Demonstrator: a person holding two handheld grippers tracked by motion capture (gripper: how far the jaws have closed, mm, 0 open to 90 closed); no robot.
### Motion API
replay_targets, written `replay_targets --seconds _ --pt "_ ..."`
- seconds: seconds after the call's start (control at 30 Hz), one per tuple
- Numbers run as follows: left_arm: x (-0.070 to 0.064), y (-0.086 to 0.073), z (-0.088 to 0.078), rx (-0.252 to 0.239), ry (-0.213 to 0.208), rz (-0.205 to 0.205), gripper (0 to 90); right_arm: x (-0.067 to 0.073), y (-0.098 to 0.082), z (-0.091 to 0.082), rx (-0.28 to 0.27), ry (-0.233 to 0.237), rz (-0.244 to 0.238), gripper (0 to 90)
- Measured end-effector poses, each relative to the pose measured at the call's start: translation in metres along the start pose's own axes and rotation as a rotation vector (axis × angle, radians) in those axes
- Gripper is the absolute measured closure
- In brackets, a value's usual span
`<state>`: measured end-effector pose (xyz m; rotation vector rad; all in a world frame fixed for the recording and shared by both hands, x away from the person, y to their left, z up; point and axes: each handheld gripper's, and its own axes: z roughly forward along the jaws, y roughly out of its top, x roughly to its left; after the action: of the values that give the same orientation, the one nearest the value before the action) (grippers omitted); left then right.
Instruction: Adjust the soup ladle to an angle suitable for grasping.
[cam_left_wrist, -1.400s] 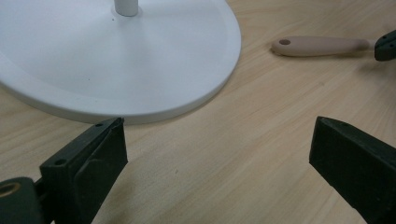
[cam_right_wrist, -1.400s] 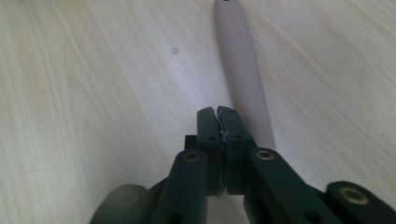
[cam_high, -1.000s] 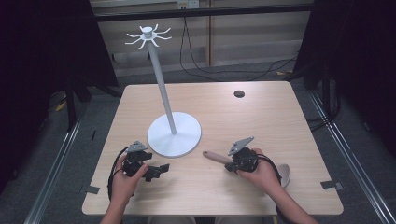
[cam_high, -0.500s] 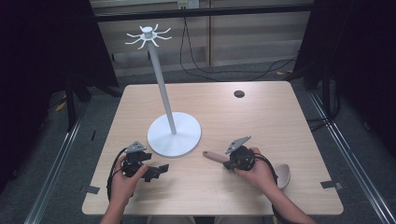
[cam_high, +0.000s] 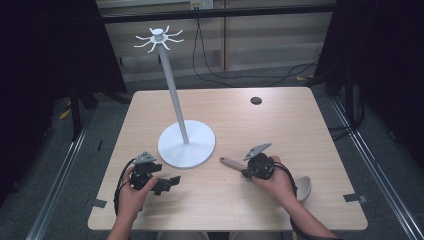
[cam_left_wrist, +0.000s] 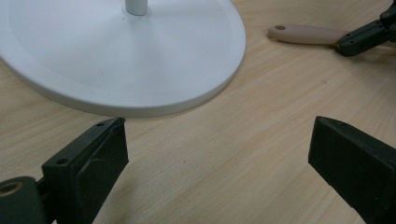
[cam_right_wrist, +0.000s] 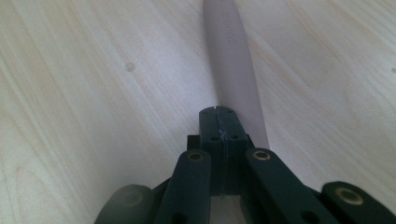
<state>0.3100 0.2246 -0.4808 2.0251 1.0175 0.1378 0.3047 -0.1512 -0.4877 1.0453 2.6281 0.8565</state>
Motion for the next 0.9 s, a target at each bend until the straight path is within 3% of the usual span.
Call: replay_targets --seconds 0.67,0.9 --pt "0.0 -0.002 -0.002 0.001 0.006 0.004 4.7 -0.016 -0.004 -0.002 -0.008 -0.055 0.078 90.0" --pt "0.0 0.0 0.0 0.005 0.0 0.007 4.6 -0.014 -0.003 -0.006 -0.018 -0.025 0.084 87.9"
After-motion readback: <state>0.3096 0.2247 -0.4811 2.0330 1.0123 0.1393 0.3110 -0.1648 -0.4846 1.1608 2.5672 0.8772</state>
